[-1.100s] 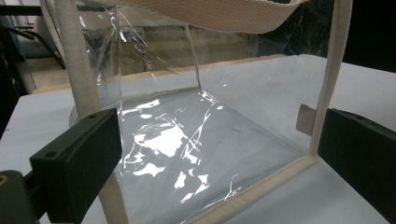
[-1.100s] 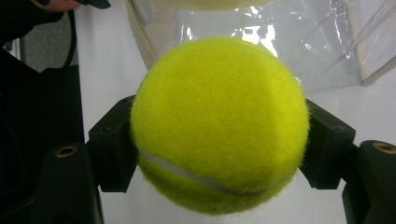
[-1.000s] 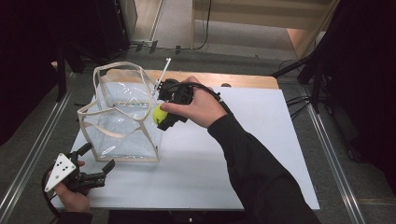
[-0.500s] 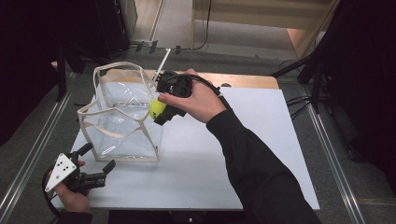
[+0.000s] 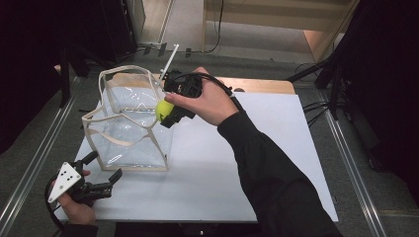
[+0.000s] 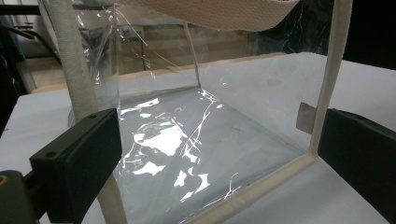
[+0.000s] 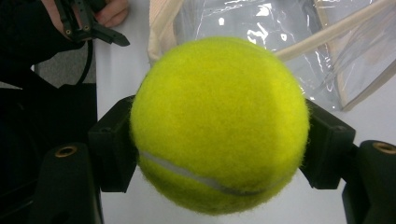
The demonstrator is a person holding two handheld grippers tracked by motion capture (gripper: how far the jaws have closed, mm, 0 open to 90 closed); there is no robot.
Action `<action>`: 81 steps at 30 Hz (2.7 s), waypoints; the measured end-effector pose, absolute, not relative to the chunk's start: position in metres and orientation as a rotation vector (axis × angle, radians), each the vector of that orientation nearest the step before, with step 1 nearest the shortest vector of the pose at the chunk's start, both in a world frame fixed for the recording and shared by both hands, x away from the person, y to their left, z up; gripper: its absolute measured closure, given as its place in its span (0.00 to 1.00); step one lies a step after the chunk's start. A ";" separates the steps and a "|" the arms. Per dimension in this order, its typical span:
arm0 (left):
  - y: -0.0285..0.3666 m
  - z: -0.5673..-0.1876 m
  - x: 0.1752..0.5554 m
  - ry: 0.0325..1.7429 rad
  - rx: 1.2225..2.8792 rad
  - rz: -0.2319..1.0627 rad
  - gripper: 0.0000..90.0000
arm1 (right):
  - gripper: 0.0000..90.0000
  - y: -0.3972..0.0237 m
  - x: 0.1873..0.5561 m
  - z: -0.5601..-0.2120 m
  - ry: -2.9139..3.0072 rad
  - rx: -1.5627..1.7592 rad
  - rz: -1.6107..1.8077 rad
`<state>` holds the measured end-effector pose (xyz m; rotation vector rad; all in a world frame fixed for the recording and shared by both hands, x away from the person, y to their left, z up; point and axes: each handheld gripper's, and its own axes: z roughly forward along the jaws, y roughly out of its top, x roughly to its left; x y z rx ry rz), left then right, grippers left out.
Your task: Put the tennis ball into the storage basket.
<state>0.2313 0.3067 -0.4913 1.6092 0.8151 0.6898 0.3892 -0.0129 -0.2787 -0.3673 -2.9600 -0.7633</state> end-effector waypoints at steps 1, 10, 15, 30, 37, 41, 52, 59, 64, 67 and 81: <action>0.307 -0.491 0.231 0.816 1.608 0.690 0.00 | 0.27 -0.013 0.390 -0.278 -2.962 -0.366 -0.765; 0.307 -0.491 0.231 0.815 1.609 0.689 0.00 | 0.27 -0.004 0.393 -0.268 -2.965 -0.349 -0.776; 0.307 -0.491 0.231 0.813 1.615 0.691 0.00 | 0.27 0.004 0.395 -0.265 -2.981 -0.325 -0.769; 0.307 -0.491 0.231 0.812 1.608 0.683 0.00 | 0.27 0.031 0.402 -0.263 -2.998 -0.298 -0.755; 0.307 -0.491 0.231 0.809 1.604 0.682 0.00 | 0.27 0.040 0.408 -0.268 -2.999 -0.298 -0.754; 0.307 -0.491 0.231 0.810 1.605 0.682 0.00 | 0.27 0.046 0.410 -0.270 -2.999 -0.291 -0.746; 0.308 -0.491 0.231 0.808 1.609 0.682 0.00 | 0.27 0.053 0.418 -0.282 -3.019 -0.301 -0.719; 0.308 -0.491 0.231 0.809 1.607 0.680 0.00 | 0.27 0.059 0.419 -0.289 -3.042 -0.302 -0.678; 0.308 -0.491 0.231 0.809 1.607 0.680 0.00 | 0.27 0.062 0.420 -0.295 -3.062 -0.277 -0.636; 0.308 -0.491 0.231 0.809 1.606 0.681 0.00 | 0.26 0.063 0.420 -0.298 -3.068 -0.273 -0.619; 0.308 -0.491 0.232 0.811 1.607 0.681 0.00 | 0.26 0.060 0.416 -0.306 -3.095 -0.197 -0.509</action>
